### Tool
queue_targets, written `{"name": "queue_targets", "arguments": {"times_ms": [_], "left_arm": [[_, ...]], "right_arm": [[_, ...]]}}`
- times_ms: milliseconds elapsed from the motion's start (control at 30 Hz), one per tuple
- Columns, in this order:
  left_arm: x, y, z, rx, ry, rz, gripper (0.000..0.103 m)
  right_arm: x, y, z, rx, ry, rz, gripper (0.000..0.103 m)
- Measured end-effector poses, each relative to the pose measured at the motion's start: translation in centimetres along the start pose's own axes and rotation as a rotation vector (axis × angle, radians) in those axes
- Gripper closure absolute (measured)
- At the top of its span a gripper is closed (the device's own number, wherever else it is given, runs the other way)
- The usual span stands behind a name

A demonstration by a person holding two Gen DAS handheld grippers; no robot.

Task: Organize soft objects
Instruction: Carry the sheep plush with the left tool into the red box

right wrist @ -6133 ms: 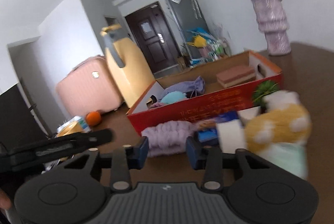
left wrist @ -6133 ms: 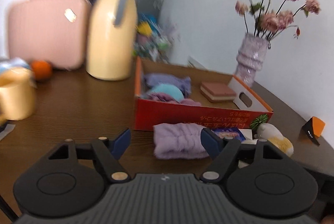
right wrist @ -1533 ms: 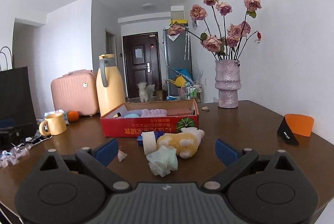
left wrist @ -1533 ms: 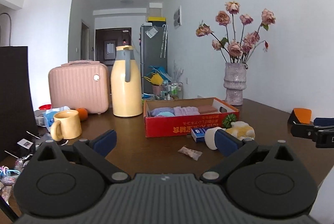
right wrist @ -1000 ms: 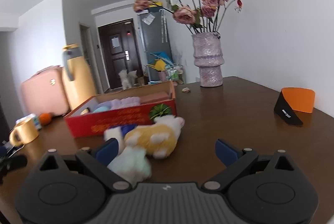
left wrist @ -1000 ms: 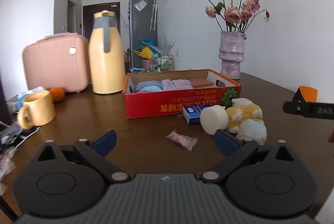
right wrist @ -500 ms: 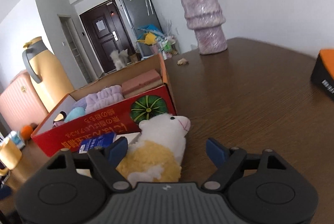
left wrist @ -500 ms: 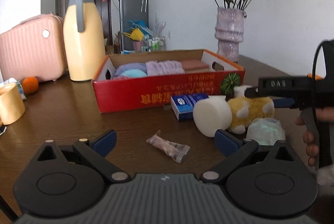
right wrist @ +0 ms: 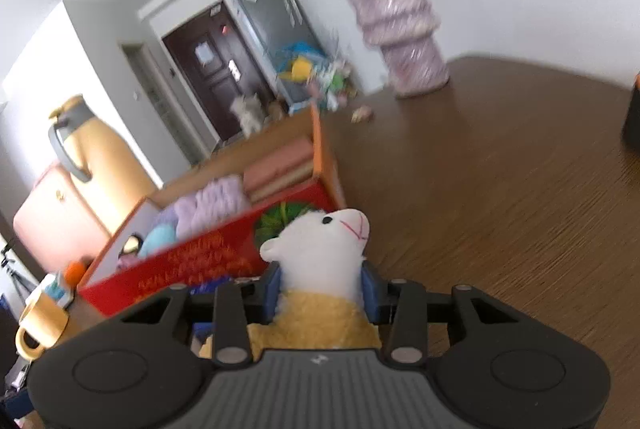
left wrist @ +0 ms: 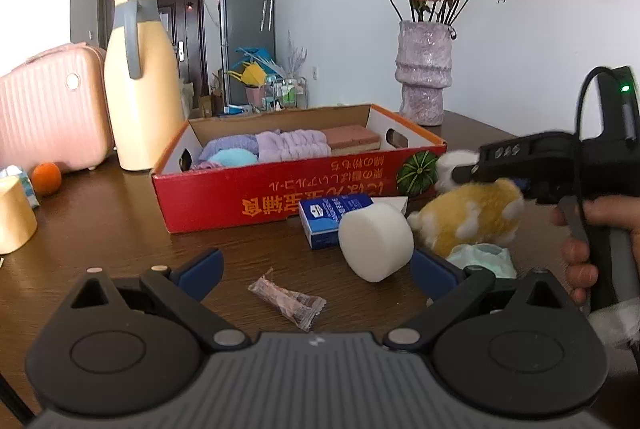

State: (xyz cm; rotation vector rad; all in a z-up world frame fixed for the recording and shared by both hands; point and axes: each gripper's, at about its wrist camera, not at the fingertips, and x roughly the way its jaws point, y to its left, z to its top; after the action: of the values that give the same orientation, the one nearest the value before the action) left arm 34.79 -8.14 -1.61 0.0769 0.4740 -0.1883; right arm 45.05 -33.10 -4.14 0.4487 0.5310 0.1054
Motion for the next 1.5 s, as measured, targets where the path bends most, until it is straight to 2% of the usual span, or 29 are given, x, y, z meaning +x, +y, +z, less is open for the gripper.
{"name": "queue_targets", "arguments": {"times_ms": [100,167,233,333,400,500,600,700,767,867,933,1033,1100,1233,1300,1367,1500], "left_arm": [[-1.2,0.1,0.1,0.001,-0.021,0.01,0.001],[-2.1,0.4,0.2,-0.003,-0.037,0.024,0.001],[-3.2,1.1,0.3,-0.012,-0.06,0.051,0.001],[-4.6,2.9,0.0,-0.035,-0.08,0.114,0.001],[-5.4,4.6,-0.7,-0.053,-0.069,0.176,0.001],[-6.7,6.0,-2.6,-0.043,-0.034,0.258,0.001],[-8.4,7.4,-4.7,-0.065,-0.002,0.29,0.001],[-9.7,8.6,-6.0,-0.094,0.02,0.307,0.001],[-10.4,8.9,-6.7,-0.085,0.015,0.343,0.001],[-11.3,9.1,-7.7,-0.069,0.021,0.367,0.001],[-11.5,9.0,-8.1,-0.059,0.024,0.349,0.001],[-11.3,8.1,-8.6,-0.037,0.035,0.336,0.001],[-11.1,7.1,-8.7,-0.039,0.042,0.303,0.001],[-11.1,3.9,-8.6,0.001,0.044,0.183,0.001],[-11.3,2.9,-8.6,0.04,0.028,0.159,0.001],[-11.7,2.9,-8.5,0.051,0.023,0.148,0.001],[-13.1,4.9,-8.5,-0.009,0.021,0.12,0.001]], "right_arm": [[-3.3,0.6,1.0,-0.016,-0.117,0.014,0.064],[-5.9,2.1,1.8,-0.082,-0.17,0.036,0.064],[-8.5,4.2,2.1,-0.17,-0.178,0.122,0.063],[-10.6,8.2,0.6,-0.339,-0.058,0.292,0.063],[-10.6,10.6,-2.0,-0.43,0.055,0.381,0.062],[-9.1,12.7,-6.5,-0.483,0.208,0.412,0.062],[-7.7,14.5,-9.7,-0.529,0.306,0.438,0.062],[-6.7,16.5,-11.2,-0.542,0.321,0.489,0.057],[-6.1,17.6,-11.1,-0.545,0.3,0.468,0.055],[-7.1,17.5,-10.2,-0.494,0.233,0.423,0.048],[-8.8,16.6,-9.3,-0.473,0.171,0.404,0.038],[-11.1,14.9,-9.0,-0.467,0.098,0.327,0.036],[-12.2,13.4,-8.7,-0.437,0.074,0.282,0.036],[-14.0,10.7,-9.1,-0.41,0.057,0.223,0.034],[-14.5,10.0,-9.6,-0.421,0.062,0.205,0.034],[-14.9,9.7,-10.4,-0.435,0.066,0.209,0.034],[-14.9,10.0,-12.0,-0.468,0.088,0.217,0.034]]}}
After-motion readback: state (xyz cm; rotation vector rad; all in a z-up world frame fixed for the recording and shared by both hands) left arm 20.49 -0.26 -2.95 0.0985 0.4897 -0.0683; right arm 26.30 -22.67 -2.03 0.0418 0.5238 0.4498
